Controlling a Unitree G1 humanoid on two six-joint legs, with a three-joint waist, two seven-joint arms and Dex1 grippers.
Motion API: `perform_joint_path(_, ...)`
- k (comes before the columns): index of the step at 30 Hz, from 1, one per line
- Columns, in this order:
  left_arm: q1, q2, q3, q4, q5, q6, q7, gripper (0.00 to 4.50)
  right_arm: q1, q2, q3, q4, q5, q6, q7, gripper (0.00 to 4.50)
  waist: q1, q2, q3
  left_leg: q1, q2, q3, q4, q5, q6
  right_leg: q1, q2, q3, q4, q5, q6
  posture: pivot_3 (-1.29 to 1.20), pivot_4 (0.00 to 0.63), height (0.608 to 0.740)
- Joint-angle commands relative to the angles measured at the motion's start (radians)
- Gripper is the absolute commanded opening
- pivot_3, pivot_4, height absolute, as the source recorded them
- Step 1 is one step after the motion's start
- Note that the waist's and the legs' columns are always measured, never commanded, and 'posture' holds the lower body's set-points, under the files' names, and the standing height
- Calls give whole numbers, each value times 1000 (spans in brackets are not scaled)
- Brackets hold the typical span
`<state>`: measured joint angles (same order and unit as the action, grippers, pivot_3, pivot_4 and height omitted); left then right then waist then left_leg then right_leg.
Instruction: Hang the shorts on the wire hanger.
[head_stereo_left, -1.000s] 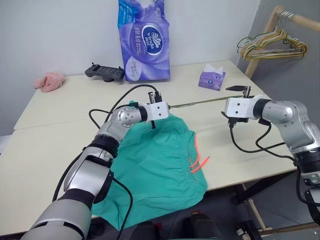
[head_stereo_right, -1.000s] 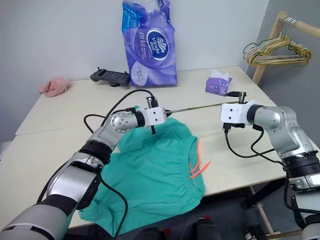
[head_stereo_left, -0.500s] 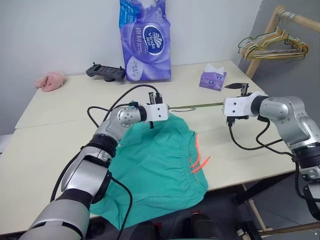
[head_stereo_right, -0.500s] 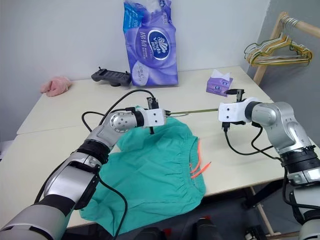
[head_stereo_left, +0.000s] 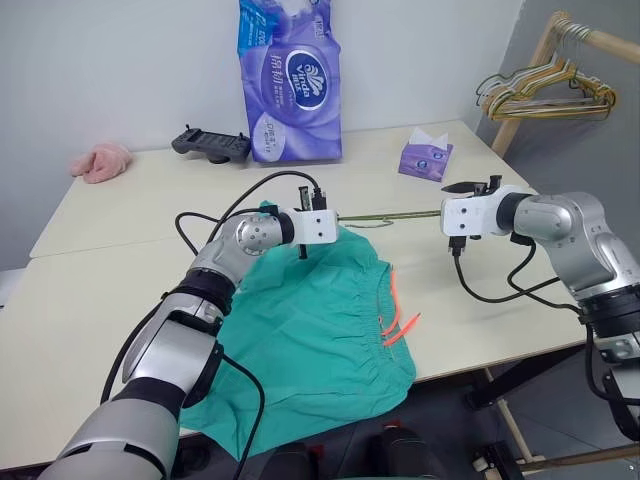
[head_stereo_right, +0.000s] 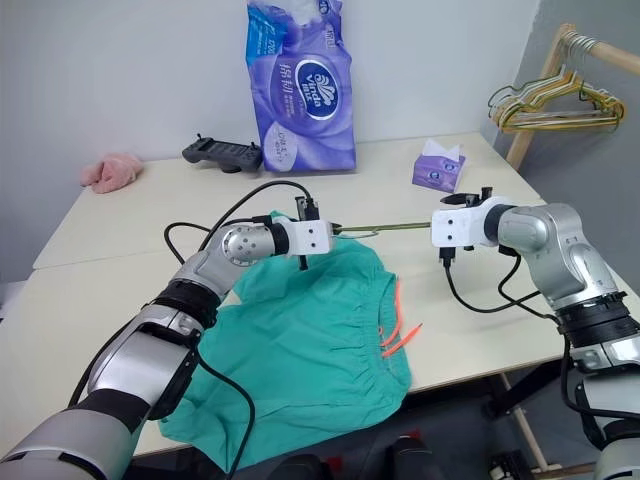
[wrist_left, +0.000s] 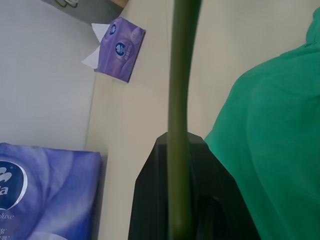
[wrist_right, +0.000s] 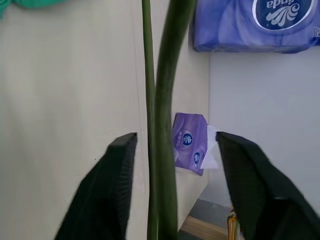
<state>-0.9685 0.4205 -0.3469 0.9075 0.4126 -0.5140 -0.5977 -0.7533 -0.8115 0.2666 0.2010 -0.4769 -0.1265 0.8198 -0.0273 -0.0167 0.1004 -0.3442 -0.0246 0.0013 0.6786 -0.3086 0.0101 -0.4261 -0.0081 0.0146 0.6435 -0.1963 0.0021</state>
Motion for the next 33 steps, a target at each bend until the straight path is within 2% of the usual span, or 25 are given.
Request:
perform_joint_path(1, -8, 15, 13, -39, -10, -12, 13, 0, 0, -28, -33, -23, 8, -12, -8, 1134, 0, 0, 0, 0, 0, 0, 0, 0, 0, 0, 0, 0, 0, 0, 0, -17, 65, 740)
perform_joint_path(4, -12, 13, 13, -35, -10, -10, 15, 0, 1, -40, -34, -19, 4, -18, -10, 91, 0, 0, 0, 0, 0, 0, 0, 0, 0, 0, 0, 0, 0, 0, 0, -17, 66, 740)
perform_joint_path(15, -19, -1, 22, -33, -24, -11, 24, 0, 21, -33, -38, -68, -1, 3, -18, 38, 0, 0, 0, 0, 0, 0, 0, 0, 0, 0, 0, 0, 0, 0, 0, -25, 69, 740)
perform_joint_path(18, -16, -6, 35, -38, -51, -9, 12, 662, 15, -29, -39, -66, -2, 2, -28, 0, 0, 0, 0, 0, 0, 0, 0, 0, 0, 0, 0, 0, 0, 0, 0, -23, 65, 740)
perform_joint_path(30, 5, 36, 65, -90, -136, -6, -94, 4412, 43, -33, -56, -67, 29, 34, -8, 0, 0, 0, 0, 0, 0, 0, 0, 0, 0, 0, 0, 0, 0, 0, 0, -9, 49, 740)
perform_joint_path(33, 43, 71, 74, -171, -201, 6, -208, 4467, 80, -48, -78, -79, 51, 67, 2, 0, 1, 0, 0, 0, 0, 0, 0, 0, 0, 0, 0, 0, 0, 0, 0, -7, 48, 740)
